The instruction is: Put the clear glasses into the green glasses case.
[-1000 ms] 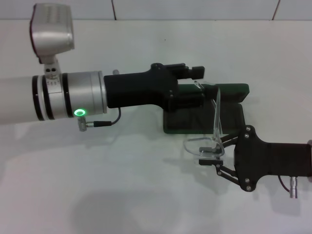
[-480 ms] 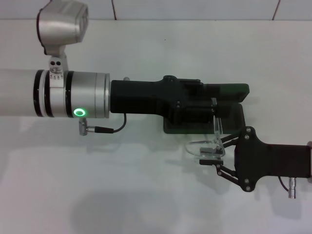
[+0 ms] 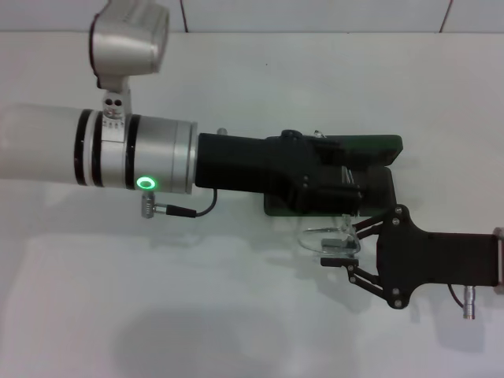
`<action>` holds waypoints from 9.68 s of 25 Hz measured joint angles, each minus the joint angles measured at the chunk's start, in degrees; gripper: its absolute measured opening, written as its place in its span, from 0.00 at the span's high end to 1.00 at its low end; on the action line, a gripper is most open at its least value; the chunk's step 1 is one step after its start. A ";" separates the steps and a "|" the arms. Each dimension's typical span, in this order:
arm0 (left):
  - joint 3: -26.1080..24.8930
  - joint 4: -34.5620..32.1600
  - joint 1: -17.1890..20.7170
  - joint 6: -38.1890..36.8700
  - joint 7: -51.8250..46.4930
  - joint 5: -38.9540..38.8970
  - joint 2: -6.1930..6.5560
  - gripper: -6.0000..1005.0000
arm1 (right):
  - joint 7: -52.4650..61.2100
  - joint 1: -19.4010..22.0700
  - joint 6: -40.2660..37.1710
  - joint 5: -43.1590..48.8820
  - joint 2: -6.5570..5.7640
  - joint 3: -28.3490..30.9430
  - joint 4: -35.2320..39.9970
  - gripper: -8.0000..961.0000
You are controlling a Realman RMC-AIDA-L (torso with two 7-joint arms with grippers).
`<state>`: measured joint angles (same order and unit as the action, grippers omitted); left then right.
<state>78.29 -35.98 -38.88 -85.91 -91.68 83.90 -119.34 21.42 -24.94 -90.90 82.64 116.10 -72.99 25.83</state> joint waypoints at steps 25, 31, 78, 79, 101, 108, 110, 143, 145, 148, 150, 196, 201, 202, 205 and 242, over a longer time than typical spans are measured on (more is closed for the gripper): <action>-4.37 3.98 -3.33 -1.54 -3.37 3.60 0.64 0.36 | -2.16 0.32 -0.16 -0.08 0.00 -0.54 0.01 0.87; -5.54 5.04 -3.42 -0.50 -4.41 4.96 1.61 0.36 | -2.18 0.34 -0.28 -0.07 0.00 -1.51 0.00 0.87; -26.39 6.18 7.83 2.41 30.39 9.08 -0.80 0.36 | 15.96 -0.87 -19.52 -6.00 -0.30 8.45 -0.11 0.87; -25.57 7.10 7.61 2.41 32.08 8.32 -0.79 0.36 | 17.27 -1.09 -19.75 -6.44 -0.28 8.41 -0.12 0.87; -4.90 13.42 3.19 -0.10 50.00 -11.33 -0.81 0.36 | 48.13 -10.53 -18.00 -8.23 -0.44 8.25 -7.42 0.87; -4.86 13.43 3.27 -1.17 52.61 -11.87 -0.90 0.36 | 51.71 -10.48 -15.42 -7.43 -0.64 7.20 -7.52 0.87; -4.84 13.59 3.34 -1.21 53.39 -12.29 -0.92 0.36 | 52.22 -10.34 -14.73 -7.32 -0.73 7.01 -7.54 0.87; -12.75 16.06 4.39 1.84 57.57 -16.54 -0.83 0.36 | 53.28 -8.89 -12.25 -3.15 -1.07 7.01 -4.73 0.87; -13.24 18.21 4.74 2.18 59.95 -21.02 -0.82 0.36 | 52.19 -7.77 -11.94 -2.91 -0.94 7.02 -3.27 0.87; -13.44 19.58 6.29 2.63 62.24 -26.85 -0.71 0.36 | 49.99 -6.17 -11.44 -2.73 -0.85 7.01 -1.38 0.87; -13.50 19.52 7.99 2.93 62.53 -30.33 -0.67 0.36 | 48.70 -5.84 -11.13 -2.21 -0.83 6.99 -0.50 0.87; -13.71 19.26 12.88 8.98 52.29 -39.68 -0.14 0.36 | 53.21 7.68 36.39 29.45 -0.15 -25.49 49.38 0.87; -13.79 19.28 12.64 10.46 52.26 -40.82 -0.04 0.36 | 54.09 7.41 38.38 35.22 -0.05 -27.91 50.76 0.87; -13.79 19.27 12.53 10.66 52.30 -40.85 -0.01 0.36 | 54.19 7.32 38.67 35.71 -0.05 -28.16 50.81 0.87; -13.79 19.24 12.04 11.04 52.52 -40.85 0.06 0.36 | 54.28 7.18 40.02 36.54 -0.07 -28.75 50.81 0.87; -13.65 19.19 11.91 10.76 52.32 -40.22 0.91 0.36 | 69.23 6.14 43.52 51.54 -0.01 -33.18 52.34 0.87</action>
<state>64.64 -16.79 -26.97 -75.15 -39.36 43.68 -118.43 90.66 -18.81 -47.38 134.19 116.09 -106.17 78.17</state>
